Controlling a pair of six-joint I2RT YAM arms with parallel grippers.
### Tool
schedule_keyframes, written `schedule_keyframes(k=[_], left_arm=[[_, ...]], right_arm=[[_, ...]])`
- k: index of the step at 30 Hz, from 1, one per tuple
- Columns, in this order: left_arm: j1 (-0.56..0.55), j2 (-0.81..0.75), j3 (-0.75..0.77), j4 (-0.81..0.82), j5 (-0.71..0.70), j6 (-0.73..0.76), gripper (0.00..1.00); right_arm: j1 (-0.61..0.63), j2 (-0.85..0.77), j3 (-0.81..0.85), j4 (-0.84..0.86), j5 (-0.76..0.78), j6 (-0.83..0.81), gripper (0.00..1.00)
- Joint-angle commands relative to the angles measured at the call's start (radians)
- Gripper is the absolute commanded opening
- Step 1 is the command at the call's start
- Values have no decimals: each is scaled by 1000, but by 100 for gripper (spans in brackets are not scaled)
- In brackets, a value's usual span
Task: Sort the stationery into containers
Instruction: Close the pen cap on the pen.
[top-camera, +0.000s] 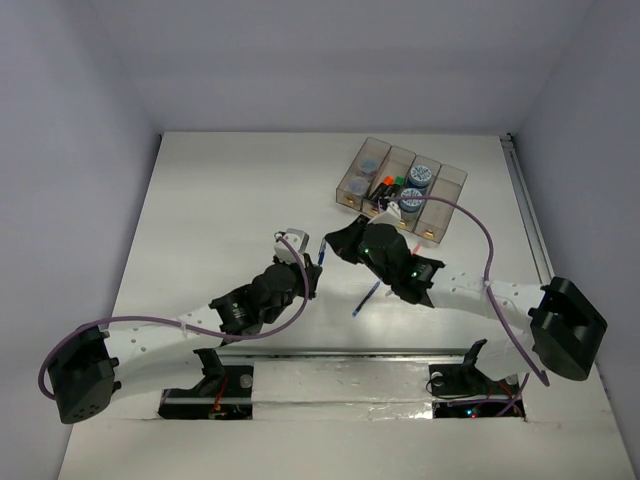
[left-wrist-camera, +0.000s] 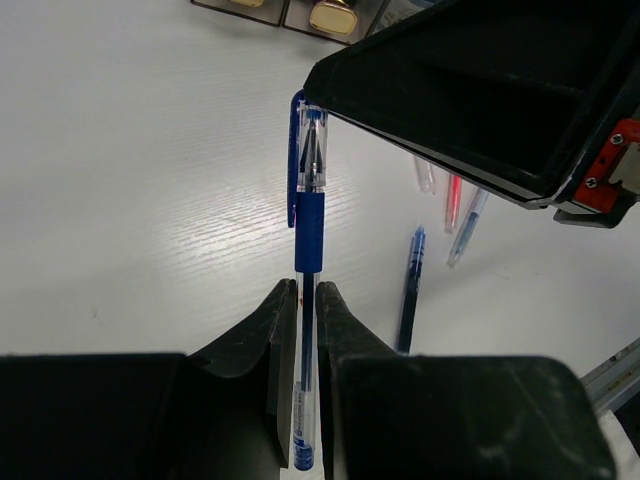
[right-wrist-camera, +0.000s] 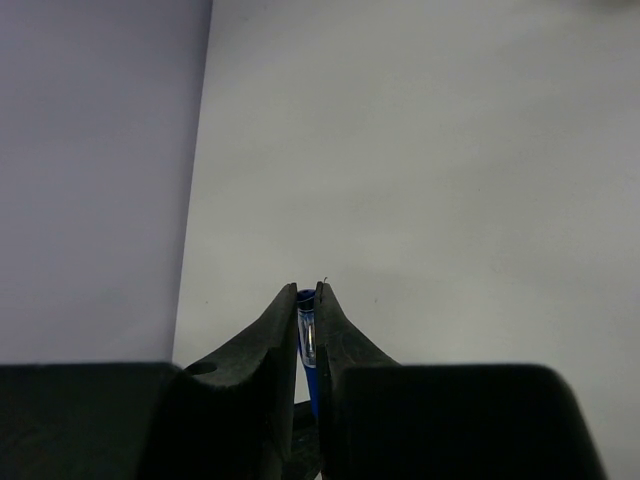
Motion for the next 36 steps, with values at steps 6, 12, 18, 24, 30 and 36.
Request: schedule_keyframes(k=[6,12,18,24,30,36], left_arm=[[25,-48,58,147,-51,4,0],[25,-38,44,161,-23,-20,0],[25,-18,7,197,11,-57,0],[25,-19,13,196,9,-51,0],[25,2,24,207,11,-39,0],[25,31,38,230,31,-37,0]], right_arm=[[25,25,32,-121,-80,-34,0],[25,-15,36,-141,-22,-56,22],[25,-35,41,-148,10,-69,35],[25,-46,30,-130,12,-66,52],[25,-112,25,-165,35,-86,79],[25,-234,38,-286,200,-122,88]])
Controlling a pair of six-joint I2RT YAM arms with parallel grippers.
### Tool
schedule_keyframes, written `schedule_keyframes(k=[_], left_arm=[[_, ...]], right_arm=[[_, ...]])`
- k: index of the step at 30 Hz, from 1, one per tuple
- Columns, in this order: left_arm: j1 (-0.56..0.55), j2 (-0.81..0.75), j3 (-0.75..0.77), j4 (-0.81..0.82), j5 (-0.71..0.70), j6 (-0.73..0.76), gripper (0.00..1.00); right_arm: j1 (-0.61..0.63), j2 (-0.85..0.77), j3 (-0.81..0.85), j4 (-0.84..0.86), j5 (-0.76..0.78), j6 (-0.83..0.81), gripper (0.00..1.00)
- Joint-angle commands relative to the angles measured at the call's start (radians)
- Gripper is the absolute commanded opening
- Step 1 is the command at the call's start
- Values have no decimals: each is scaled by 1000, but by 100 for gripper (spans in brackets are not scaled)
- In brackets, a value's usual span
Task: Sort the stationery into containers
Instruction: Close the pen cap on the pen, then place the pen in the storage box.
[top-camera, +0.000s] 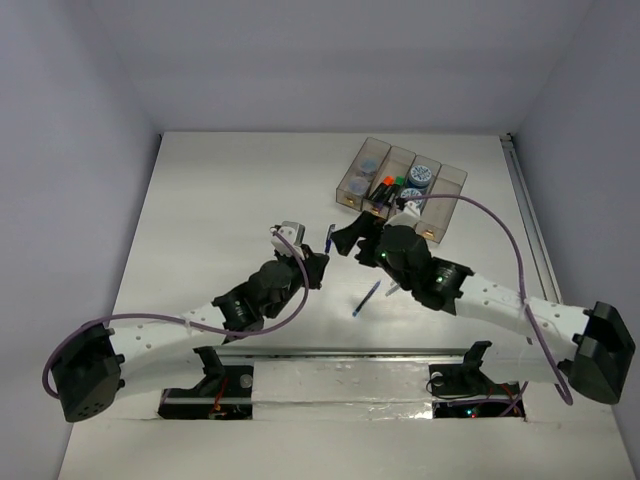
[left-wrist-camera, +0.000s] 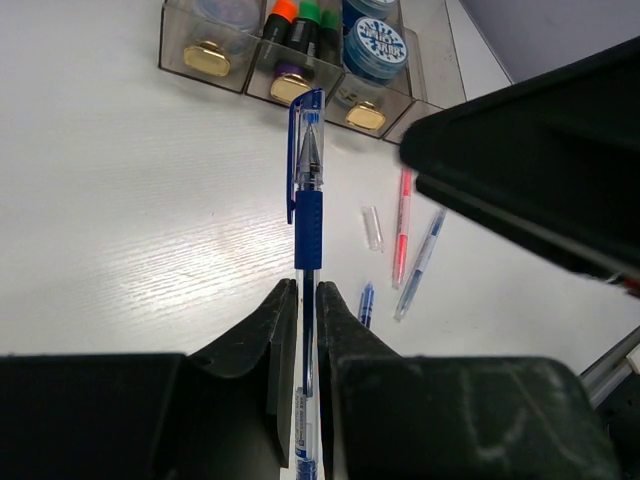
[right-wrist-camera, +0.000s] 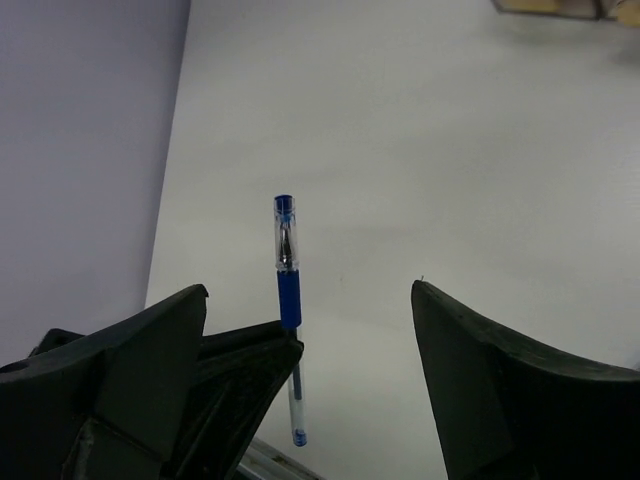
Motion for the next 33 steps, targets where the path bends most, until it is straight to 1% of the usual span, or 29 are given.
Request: schedule_keyframes(k=[1,3,5,6,7,8,9,10,12,13,15,16,18,19,21,22,24,25,27,28,30,31,33], left_arm=[[7,16,45,72,16,5,0],[7,30,51,87,29,8,0],[7,66,75,111,49,15,0],[7,89,91,124,69,17,0],[7,143,133,147,77,24,0],[7,174,160,156,88,31,0],[7,209,192,165,108,37,0],[7,278,256,176,118,40,0],[7,348,327,207,158,51,0],[7,428,412,210,169,54,0],[7,514,505,207,207,58,0],[7,601,599,205,220,55,0],[7,684,693,188,261,42,0],[7,759,783,184,273,37,0],[7,832,873,162,296,32,0],[7,899,958,156,298,32,0],[7,964,1042,144,312,38,0],[7,1025,1122,141,312,54,0],[7,1088,1207,122,326,63,0],[7,1153,1296,118,329,69,0],[7,1217,1385,98,341,86,0],[7,1278,1474,89,346,89,0],[7,1333,1554,58,339,95,0]], right_arm=[[0,-86,18,-79,142,-43,89],[-14,-123,17,-94,161,-67,88],[-41,-177,26,-143,214,-80,82],[-51,-194,31,-163,236,-102,63],[-63,-231,43,-213,289,-112,42],[-72,-249,50,-243,315,-121,19],[-83,-268,60,-275,337,-139,0],[-92,-287,69,-301,352,-152,0],[-101,-361,80,-361,405,-187,0],[-101,-384,84,-379,437,-193,0],[-101,-453,96,-445,463,-196,0],[-101,-475,100,-462,466,-198,0],[-101,-527,110,-500,469,-205,0],[-101,-542,113,-514,478,-204,0],[-101,-568,124,-555,492,-201,0],[-101,-594,127,-562,495,-199,0],[-101,-620,129,-562,494,-210,0],[-101,-637,132,-563,489,-219,0],[-101,-648,138,-570,475,-228,0],[-101,-653,141,-573,468,-236,0],[-101,-659,143,-585,452,-238,0],[-101,-662,138,-586,448,-242,0],[-101,-679,126,-589,435,-245,0]])
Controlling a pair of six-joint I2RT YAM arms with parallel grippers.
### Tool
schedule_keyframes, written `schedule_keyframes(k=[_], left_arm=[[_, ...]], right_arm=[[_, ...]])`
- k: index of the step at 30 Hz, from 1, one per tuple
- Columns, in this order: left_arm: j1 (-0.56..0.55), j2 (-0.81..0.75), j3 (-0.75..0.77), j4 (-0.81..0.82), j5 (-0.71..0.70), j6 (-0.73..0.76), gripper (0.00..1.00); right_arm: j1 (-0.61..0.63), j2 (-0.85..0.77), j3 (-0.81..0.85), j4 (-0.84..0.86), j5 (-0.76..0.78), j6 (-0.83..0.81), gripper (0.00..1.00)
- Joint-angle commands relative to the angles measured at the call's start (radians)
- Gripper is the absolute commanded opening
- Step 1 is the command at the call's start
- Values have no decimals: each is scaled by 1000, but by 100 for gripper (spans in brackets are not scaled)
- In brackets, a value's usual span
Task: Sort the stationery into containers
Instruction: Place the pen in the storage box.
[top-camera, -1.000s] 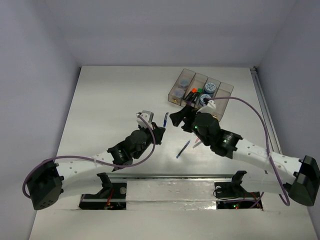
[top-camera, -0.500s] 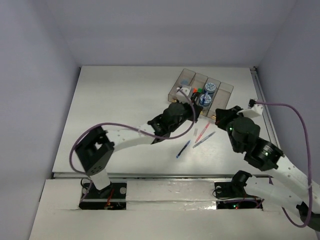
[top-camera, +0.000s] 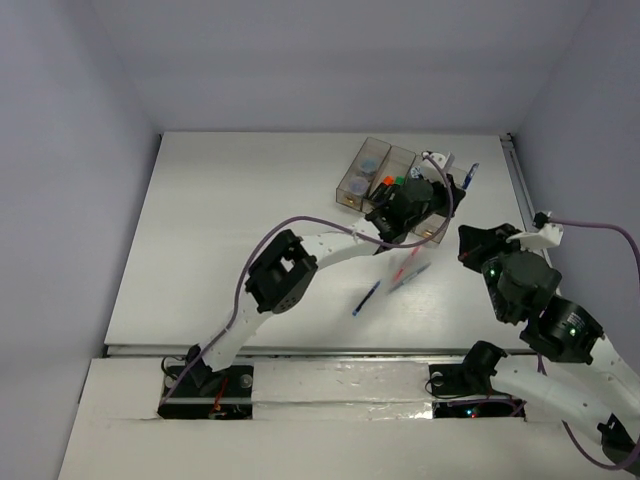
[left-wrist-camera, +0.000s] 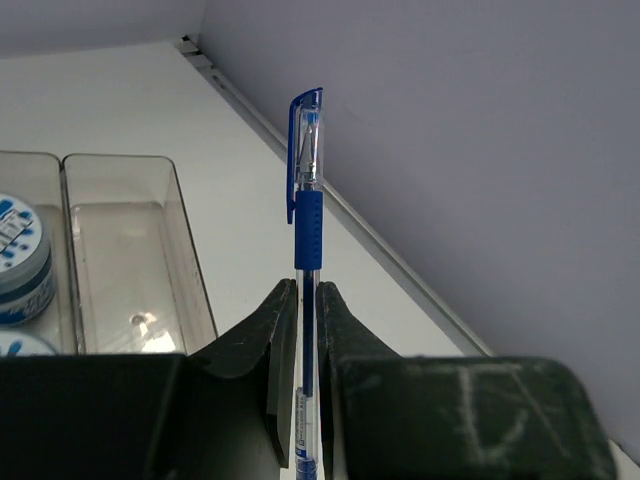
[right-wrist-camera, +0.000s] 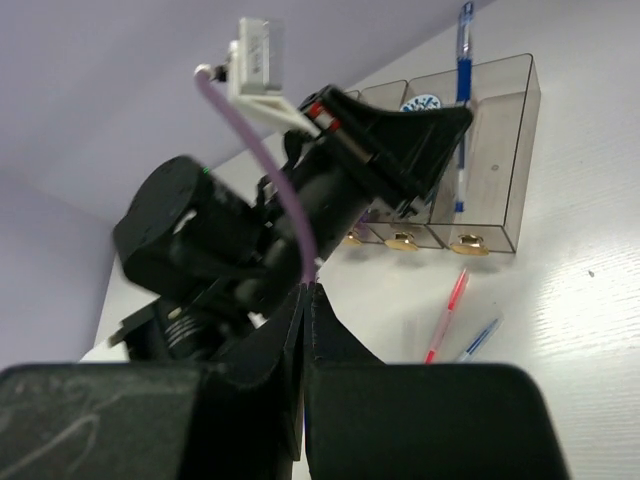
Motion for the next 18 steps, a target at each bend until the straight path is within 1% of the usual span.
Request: schedule_keyframes(k=[1,4,10,14,18], left_arm=[[3,55,163,-19,15,31,0],[14,174,326,-59,9,30,0],[49,251,383,-70,4,-4,0],[58,309,452,-103,3,10,0],[58,331,460,-116,-9,11,0]], right_arm=[[-2,-27,19,-20,-6,-27,0],[-2,-55,4,-34,-19,-27,0],[-2,-99,-11,-45,-31,-32,0],[-2,-107,-21,-42,-37,-37,0],[-2,-102,-33,-27,-49,-37,0]])
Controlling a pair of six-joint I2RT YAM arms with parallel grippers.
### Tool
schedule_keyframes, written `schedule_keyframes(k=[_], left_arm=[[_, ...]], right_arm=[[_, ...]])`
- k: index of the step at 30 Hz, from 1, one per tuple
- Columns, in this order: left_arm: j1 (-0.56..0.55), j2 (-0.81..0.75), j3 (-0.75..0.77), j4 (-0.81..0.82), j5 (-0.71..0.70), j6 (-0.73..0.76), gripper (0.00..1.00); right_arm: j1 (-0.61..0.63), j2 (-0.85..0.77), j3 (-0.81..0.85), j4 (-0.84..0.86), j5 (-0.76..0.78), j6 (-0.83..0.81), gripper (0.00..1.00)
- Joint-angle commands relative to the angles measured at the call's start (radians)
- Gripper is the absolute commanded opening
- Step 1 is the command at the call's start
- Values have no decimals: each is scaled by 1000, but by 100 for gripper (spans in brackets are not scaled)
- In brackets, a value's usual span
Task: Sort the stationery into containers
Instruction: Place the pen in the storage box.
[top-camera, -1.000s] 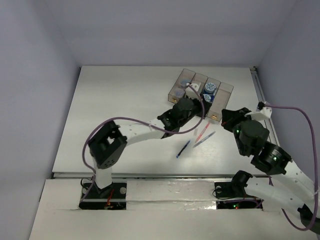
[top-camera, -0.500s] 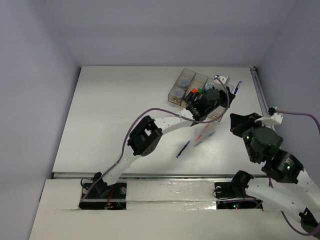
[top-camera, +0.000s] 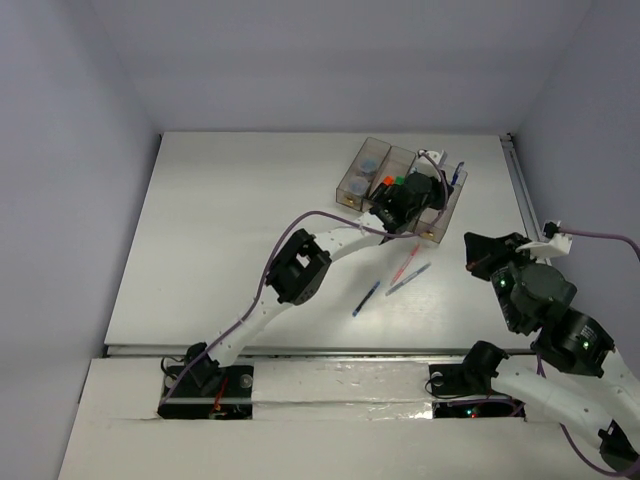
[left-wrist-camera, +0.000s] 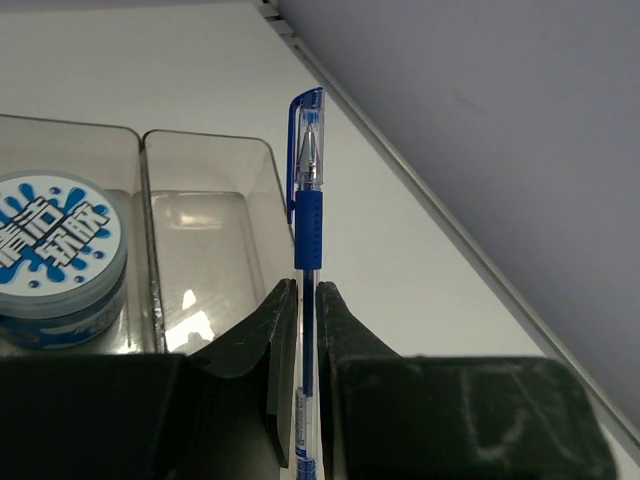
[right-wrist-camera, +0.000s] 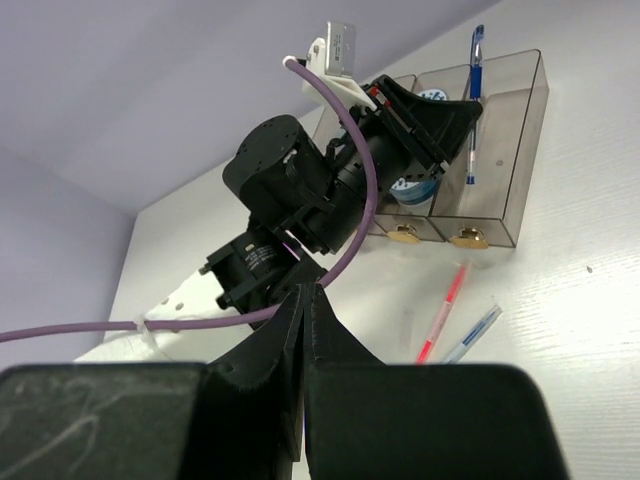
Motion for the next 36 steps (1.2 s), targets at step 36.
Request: schedule_keyframes(k=[36], left_arm=[[-6,-119,-192,20,-1,-28,34]], right_arm=[[-2,-43,-29,33,-25,-17,0]])
